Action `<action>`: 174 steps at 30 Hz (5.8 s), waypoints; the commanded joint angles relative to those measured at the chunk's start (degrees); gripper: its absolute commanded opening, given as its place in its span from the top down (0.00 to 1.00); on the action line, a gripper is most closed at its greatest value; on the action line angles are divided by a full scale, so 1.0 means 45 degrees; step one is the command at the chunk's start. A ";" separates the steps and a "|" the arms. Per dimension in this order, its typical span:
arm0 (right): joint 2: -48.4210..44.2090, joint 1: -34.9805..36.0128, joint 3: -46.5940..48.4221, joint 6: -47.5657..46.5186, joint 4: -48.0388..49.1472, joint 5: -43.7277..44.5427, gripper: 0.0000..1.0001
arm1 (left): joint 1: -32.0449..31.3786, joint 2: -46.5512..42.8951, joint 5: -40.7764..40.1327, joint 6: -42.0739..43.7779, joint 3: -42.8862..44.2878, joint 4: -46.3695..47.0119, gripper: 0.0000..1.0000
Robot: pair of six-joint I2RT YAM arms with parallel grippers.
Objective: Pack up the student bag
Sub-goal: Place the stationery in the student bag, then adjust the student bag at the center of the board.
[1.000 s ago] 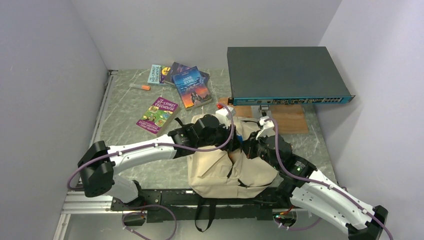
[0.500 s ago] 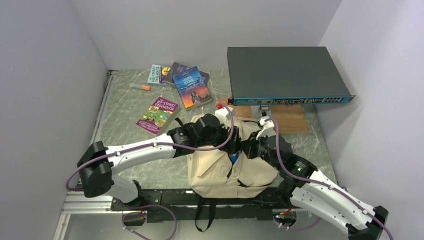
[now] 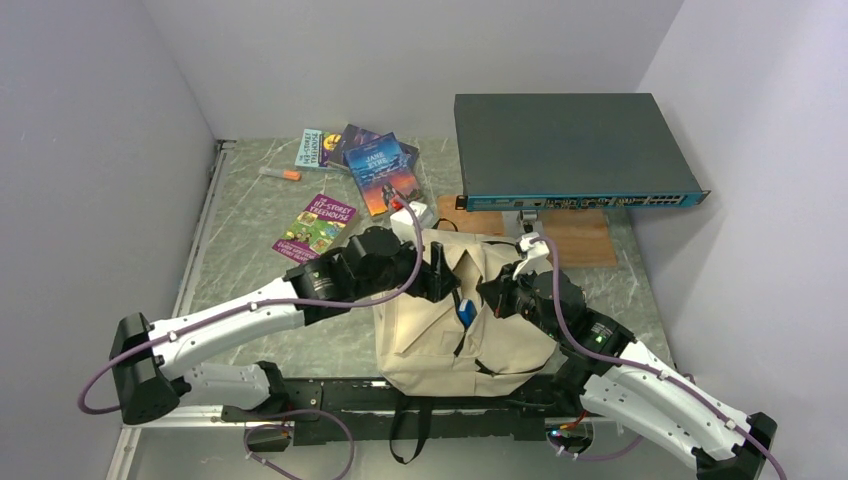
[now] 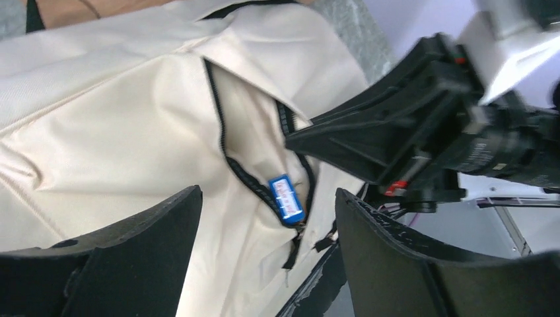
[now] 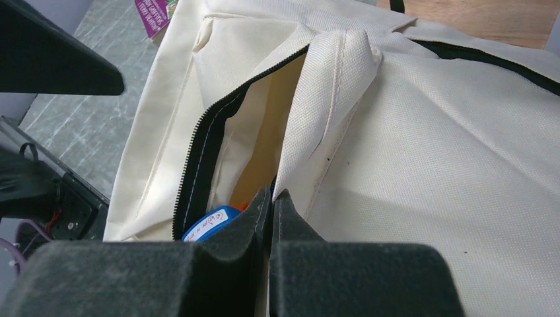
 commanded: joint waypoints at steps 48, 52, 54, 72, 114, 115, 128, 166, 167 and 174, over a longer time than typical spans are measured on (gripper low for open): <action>0.1838 0.0048 0.2449 -0.0056 0.0825 -0.0528 1.00 | 0.1405 0.0048 0.4149 -0.1404 -0.0797 0.1878 1.00; 0.2492 0.0038 0.2029 0.0111 0.0945 -0.0158 1.00 | 0.0734 -0.0469 0.4084 -0.1207 -0.0094 0.2194 1.00; 0.2553 0.0033 0.1879 0.0116 0.0968 0.0074 1.00 | 0.0684 -0.0458 0.3516 -0.1166 0.0189 0.1480 1.00; 0.1821 0.0189 0.2562 -0.0326 0.0277 0.0637 1.00 | 0.1357 0.0568 -0.1204 -0.1348 0.1488 -0.4162 1.00; 0.2316 0.0210 0.2562 -0.0134 0.0811 -0.0438 1.00 | 0.2338 0.0323 0.2549 -0.0454 0.1344 -0.2911 1.00; 0.2130 0.0209 0.2714 -0.0261 0.0683 -0.0213 1.00 | 0.2342 0.0113 0.2325 -0.0353 0.1530 -0.3007 1.00; 0.2366 0.0206 0.2177 -0.0226 0.0444 -0.0350 1.00 | 0.2494 0.0916 0.3595 -0.1989 -0.0993 -0.0433 1.00; 0.4282 0.0245 0.2969 -0.2243 -0.1152 -0.6398 0.91 | 0.2485 0.0309 0.3612 -0.1811 -0.0836 -0.0329 1.00; 0.4334 0.0248 0.2963 -0.2167 -0.1152 -0.6149 0.93 | 0.2487 0.0294 0.3607 -0.1811 -0.0835 -0.0326 1.00; 0.5078 0.0248 0.2909 -0.1915 -0.0777 -0.5330 1.00 | 0.2501 0.0262 0.3653 -0.1887 -0.0880 -0.0297 1.00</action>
